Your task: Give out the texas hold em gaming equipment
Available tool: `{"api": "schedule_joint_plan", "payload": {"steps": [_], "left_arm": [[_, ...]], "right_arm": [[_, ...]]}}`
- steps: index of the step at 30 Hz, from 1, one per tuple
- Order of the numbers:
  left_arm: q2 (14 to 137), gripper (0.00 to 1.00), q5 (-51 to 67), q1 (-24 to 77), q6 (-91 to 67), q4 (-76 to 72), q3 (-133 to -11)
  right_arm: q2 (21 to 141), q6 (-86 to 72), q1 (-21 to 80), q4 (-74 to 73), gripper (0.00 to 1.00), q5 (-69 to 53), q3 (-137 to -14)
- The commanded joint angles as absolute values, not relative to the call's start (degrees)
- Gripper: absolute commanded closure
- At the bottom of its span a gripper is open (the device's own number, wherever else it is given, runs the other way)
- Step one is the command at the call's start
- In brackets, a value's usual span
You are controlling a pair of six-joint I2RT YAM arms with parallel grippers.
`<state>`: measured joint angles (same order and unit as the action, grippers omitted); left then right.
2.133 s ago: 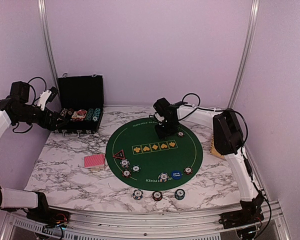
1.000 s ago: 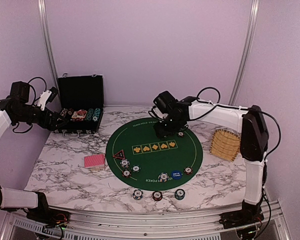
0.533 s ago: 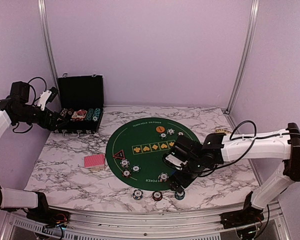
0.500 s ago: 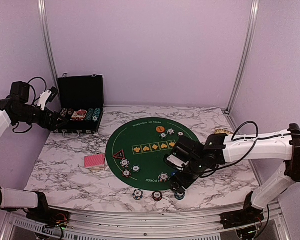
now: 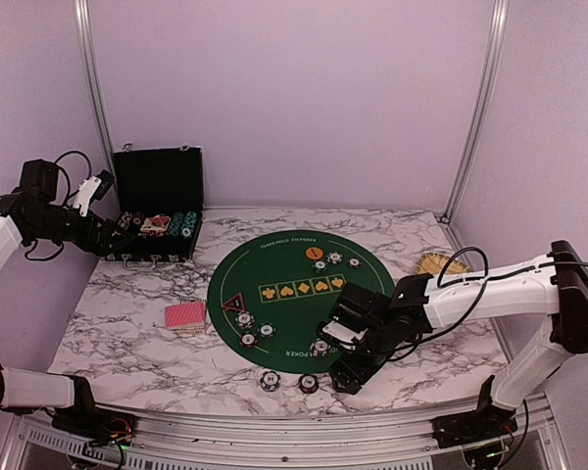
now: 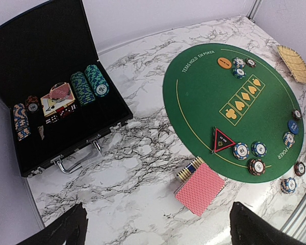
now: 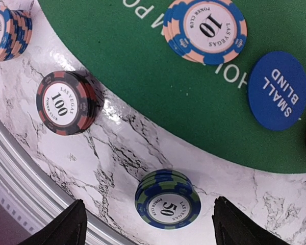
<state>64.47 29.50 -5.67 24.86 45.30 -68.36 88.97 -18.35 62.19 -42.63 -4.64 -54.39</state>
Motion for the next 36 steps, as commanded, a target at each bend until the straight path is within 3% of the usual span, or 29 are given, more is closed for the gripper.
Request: {"api": "schedule_joint_plan", "payload": {"steps": [1, 28, 36], "left_arm": [[64.42, 0.01, 29.69, -5.79, 24.88, 46.76, -68.99], [64.42, 0.01, 29.62, -5.8, 24.89, 46.93, -70.1], [64.43, 0.01, 29.44, -5.8, 24.98, 47.09, -70.14]], "right_arm": [[90.56, -17.98, 63.21, -41.15, 0.18, -4.37, -54.26], [92.01, -18.5, 63.9, -42.02, 0.48, -0.24, -53.57], [91.57, -18.38, 63.9, -42.58, 0.64, 1.91, -53.97]]}}
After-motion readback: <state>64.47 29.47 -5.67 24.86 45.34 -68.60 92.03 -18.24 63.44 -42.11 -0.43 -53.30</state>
